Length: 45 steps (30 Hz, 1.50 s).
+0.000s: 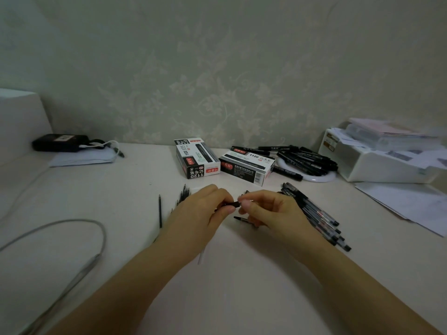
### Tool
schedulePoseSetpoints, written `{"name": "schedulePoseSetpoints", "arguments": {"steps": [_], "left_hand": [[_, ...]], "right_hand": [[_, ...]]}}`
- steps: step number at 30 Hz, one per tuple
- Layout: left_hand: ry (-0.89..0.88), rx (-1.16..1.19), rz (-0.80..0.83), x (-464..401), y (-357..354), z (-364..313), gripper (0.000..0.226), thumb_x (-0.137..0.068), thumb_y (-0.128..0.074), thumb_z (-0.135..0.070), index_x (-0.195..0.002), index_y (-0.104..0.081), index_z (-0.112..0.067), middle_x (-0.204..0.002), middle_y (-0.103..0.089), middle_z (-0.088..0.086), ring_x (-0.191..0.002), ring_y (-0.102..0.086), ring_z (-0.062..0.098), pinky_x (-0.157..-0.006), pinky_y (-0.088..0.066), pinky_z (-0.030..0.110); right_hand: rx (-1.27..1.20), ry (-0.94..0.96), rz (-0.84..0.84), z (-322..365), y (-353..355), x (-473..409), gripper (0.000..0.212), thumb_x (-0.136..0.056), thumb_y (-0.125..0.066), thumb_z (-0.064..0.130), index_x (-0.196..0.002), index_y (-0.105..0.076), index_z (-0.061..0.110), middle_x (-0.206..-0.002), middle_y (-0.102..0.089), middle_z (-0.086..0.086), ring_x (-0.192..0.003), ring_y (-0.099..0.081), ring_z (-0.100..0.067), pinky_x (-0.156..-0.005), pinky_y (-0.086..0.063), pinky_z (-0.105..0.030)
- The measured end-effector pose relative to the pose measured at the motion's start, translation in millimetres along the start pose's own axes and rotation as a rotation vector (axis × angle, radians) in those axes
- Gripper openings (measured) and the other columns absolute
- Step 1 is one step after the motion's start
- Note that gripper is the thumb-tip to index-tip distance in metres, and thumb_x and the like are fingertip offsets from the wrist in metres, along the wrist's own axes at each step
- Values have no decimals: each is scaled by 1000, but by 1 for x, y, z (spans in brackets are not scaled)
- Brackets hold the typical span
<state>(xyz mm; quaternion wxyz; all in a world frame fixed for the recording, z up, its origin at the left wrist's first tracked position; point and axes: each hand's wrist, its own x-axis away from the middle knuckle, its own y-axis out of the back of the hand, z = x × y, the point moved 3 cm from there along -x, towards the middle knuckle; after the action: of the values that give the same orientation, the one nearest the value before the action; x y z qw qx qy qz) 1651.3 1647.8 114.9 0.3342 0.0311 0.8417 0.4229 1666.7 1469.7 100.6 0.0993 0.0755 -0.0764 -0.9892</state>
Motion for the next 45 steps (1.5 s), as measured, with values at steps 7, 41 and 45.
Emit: {"name": "schedulePoseSetpoints", "arguments": {"steps": [7, 41, 45], "left_hand": [[69, 4, -16, 3, 3, 4, 28, -100, -44, -30, -124, -56, -35, -92, -51, -10, -83, -52, 9, -77, -49, 37], [113, 12, 75, 9, -11, 4, 31, -101, -43, -27, -127, -53, -39, -85, -48, -9, -78, -50, 6, -74, -48, 30], [116, 21, 65, 7, -11, 4, 30, -101, -43, -28, -127, -53, -40, -87, -50, -9, -78, -51, 6, -75, -48, 28]], "right_hand": [[128, 44, -245, 10, 24, -3, 5, -88, -72, 17, -89, -76, 20, -75, -74, 4, -65, -64, -3, -61, -49, -11], [1239, -361, -322, -18, 53, -2, 74, -89, -33, 75, -136, -45, 19, -129, -46, -13, -120, -41, -35, -97, -40, -45], [1260, -287, -397, -7, 47, 1, 73, -89, -36, 75, -137, -45, 21, -133, -46, -11, -123, -41, -33, -100, -36, -45]]}}
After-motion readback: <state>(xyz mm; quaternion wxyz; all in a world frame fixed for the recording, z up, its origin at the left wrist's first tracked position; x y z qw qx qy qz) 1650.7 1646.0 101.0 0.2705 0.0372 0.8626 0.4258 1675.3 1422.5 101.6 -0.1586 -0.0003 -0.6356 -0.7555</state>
